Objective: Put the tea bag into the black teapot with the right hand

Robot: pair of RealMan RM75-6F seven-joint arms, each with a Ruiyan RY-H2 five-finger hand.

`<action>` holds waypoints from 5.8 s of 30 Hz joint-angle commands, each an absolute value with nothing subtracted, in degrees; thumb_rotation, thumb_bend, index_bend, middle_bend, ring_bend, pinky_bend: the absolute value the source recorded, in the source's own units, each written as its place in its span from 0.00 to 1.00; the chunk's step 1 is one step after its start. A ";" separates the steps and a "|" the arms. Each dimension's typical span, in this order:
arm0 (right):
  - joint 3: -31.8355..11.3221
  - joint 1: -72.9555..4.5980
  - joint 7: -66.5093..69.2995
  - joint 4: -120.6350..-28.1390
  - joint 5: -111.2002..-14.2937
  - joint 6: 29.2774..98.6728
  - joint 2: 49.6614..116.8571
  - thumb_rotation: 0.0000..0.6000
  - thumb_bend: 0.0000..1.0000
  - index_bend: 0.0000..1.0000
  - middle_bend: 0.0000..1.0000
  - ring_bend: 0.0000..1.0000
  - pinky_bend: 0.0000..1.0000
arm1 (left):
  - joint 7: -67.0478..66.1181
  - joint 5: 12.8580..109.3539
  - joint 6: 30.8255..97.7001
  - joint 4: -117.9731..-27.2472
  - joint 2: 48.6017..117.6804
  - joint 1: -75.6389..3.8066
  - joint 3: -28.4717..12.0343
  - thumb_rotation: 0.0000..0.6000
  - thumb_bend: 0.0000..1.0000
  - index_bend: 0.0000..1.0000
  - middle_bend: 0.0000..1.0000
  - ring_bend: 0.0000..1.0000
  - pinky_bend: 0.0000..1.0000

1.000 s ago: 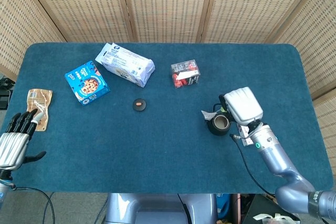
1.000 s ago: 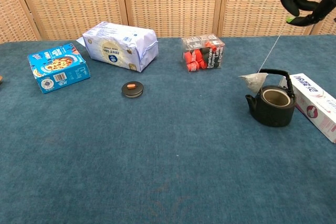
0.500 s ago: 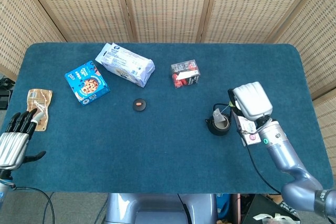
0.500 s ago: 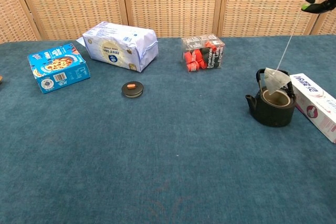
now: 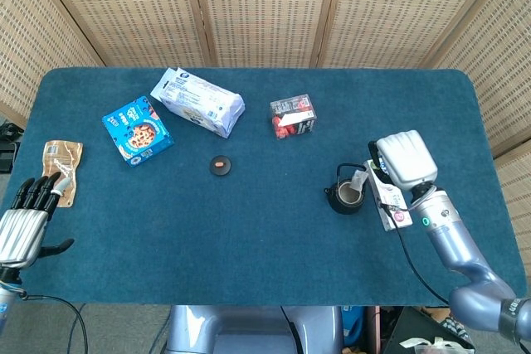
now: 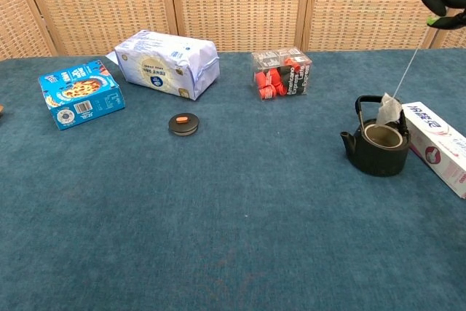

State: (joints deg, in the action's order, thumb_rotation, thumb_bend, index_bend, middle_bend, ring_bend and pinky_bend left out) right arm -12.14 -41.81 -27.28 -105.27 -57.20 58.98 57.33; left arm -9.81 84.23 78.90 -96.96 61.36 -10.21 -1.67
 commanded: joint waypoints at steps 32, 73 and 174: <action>-7.10 -42.19 -30.58 -102.22 -62.36 58.67 67.90 1.00 0.80 0.70 0.89 0.95 0.98 | -8.27 84.22 79.53 -95.72 61.50 -9.33 -1.18 1.00 0.07 0.00 0.00 0.00 0.00; -3.80 -44.55 -37.06 -99.43 -64.77 56.14 75.60 0.59 0.43 0.39 0.87 0.95 0.98 | -6.65 84.19 79.97 -95.05 61.48 -8.50 -1.07 1.00 0.07 0.00 0.00 0.00 0.00; 0.68 -40.52 -33.31 -106.75 -64.19 69.43 64.71 0.00 0.69 0.21 0.73 0.78 0.93 | -5.38 84.85 81.69 -95.05 61.44 -7.39 -0.98 1.00 0.07 0.00 0.00 0.00 0.00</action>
State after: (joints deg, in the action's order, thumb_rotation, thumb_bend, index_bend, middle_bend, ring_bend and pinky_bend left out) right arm 1.56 -42.72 -35.32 -106.61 -61.75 66.46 64.14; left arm -5.43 84.83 81.64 -95.03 61.44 -7.43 -0.99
